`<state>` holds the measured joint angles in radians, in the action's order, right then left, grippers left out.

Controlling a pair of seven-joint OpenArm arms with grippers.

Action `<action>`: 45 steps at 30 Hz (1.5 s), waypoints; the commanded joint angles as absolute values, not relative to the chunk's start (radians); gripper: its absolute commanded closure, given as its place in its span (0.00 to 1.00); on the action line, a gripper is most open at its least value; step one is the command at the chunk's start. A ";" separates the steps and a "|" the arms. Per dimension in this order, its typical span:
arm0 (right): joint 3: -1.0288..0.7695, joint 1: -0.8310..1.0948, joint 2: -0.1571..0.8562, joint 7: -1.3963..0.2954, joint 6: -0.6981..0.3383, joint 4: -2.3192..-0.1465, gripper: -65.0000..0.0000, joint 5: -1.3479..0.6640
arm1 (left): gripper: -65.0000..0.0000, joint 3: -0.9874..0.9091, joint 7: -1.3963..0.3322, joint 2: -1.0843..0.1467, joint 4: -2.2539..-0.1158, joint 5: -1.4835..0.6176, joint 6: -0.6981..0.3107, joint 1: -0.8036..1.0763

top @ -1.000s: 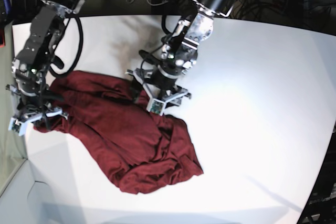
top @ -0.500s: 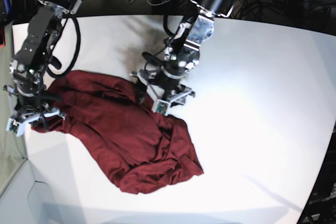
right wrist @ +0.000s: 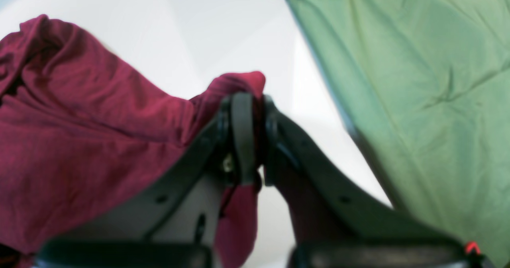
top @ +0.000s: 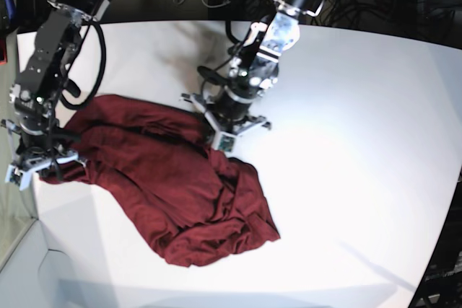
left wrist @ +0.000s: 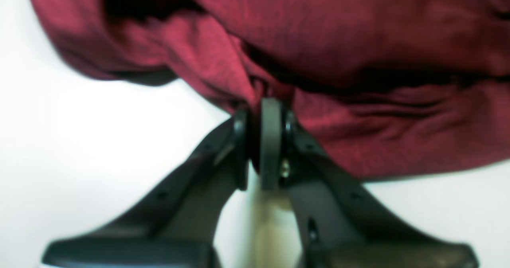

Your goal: Layout the t-shirt on the table in an organized manner, then fold the t-shirt properly

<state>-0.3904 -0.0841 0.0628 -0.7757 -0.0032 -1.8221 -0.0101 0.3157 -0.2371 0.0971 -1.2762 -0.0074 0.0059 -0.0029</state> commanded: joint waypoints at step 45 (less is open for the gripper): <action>-0.464 -0.067 0.102 -0.745 -0.007 -1.762 1.00 -0.013 | 0.67 -0.111 -0.196 -0.111 -2.015 -0.008 -0.004 1.084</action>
